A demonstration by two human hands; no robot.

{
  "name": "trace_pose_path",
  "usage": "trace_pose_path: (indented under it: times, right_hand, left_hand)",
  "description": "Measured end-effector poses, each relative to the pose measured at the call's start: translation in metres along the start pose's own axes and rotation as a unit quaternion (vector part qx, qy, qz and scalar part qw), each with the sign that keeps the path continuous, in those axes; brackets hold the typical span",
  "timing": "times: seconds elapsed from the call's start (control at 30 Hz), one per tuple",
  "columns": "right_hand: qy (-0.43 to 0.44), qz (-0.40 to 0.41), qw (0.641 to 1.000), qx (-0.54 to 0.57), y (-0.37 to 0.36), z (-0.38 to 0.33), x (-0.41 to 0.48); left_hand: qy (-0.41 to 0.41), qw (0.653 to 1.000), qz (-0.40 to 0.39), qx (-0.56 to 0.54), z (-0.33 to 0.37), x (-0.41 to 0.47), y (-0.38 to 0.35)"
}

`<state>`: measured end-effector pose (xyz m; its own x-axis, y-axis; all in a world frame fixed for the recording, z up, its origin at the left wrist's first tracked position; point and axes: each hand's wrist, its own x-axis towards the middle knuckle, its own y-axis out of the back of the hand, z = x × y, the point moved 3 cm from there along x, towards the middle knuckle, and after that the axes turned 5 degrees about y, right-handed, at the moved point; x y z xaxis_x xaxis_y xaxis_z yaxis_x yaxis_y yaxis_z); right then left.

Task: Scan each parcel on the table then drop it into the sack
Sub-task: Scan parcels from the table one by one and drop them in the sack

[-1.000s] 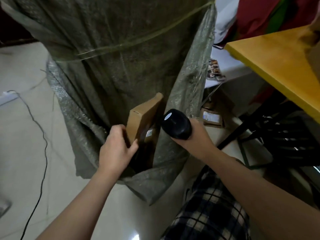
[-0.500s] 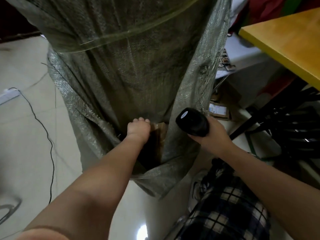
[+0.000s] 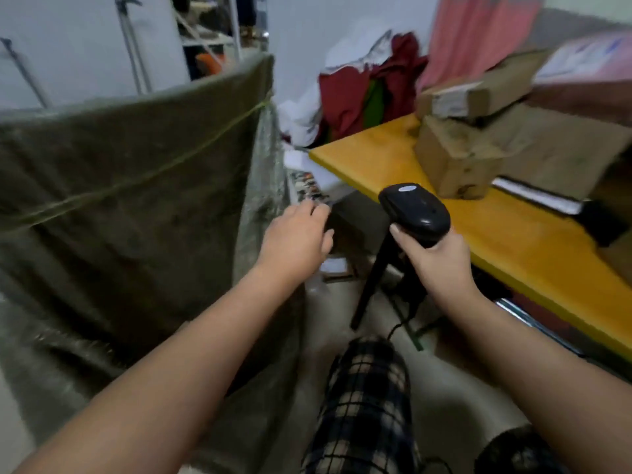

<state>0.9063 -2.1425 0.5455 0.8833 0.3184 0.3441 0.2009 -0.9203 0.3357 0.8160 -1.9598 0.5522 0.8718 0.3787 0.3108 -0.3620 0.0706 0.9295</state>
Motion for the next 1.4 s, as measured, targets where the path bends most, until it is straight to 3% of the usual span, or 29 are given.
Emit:
trace_pose_path:
  times: [0.27, 0.4, 0.57, 0.7, 0.8, 0.9, 1.03, 1.23, 1.4]
  right_hand:
    - [-0.036, 0.134, 0.990, -0.003, 0.147, -0.031, 0.042]
    - [-0.045, 0.152, 0.987, 0.022, 0.202, -0.047, 0.078]
    - [-0.060, 0.239, 0.959, 0.137, 0.257, -0.064, 0.155]
    - [-0.097, 0.241, 0.957, 0.131, 0.263, -0.047, 0.212]
    - [-0.091, 0.237, 0.962, 0.103, 0.262, -0.028, 0.240]
    - [-0.086, 0.234, 0.963, 0.100, 0.262, -0.012, 0.263]
    - [-0.078, 0.246, 0.966, 0.024, 0.259, 0.019, 0.285]
    - [-0.042, 0.297, 0.947, -0.114, 0.244, -0.014, 0.254]
    - [-0.001, 0.249, 0.964, -0.092, 0.223, -0.036, 0.227]
  left_hand:
    - [-0.114, 0.991, 0.009, -0.070, 0.127, 0.083, 0.024]
    - [-0.108, 0.987, 0.009, -0.118, 0.177, 0.137, 0.031]
    - [-0.109, 0.978, -0.003, -0.180, 0.236, 0.215, 0.044]
    - [-0.088, 0.983, -0.032, -0.158, 0.273, 0.281, 0.041]
    - [-0.029, 0.992, -0.085, -0.085, 0.277, 0.324, 0.031]
    - [0.033, 0.977, -0.174, -0.117, 0.254, 0.352, 0.023]
    - [-0.005, 0.947, -0.280, -0.157, 0.236, 0.347, 0.004]
    - [-0.005, 0.963, -0.222, -0.151, 0.212, 0.329, -0.028]
    - [-0.075, 0.971, -0.139, -0.181, 0.207, 0.294, -0.025]
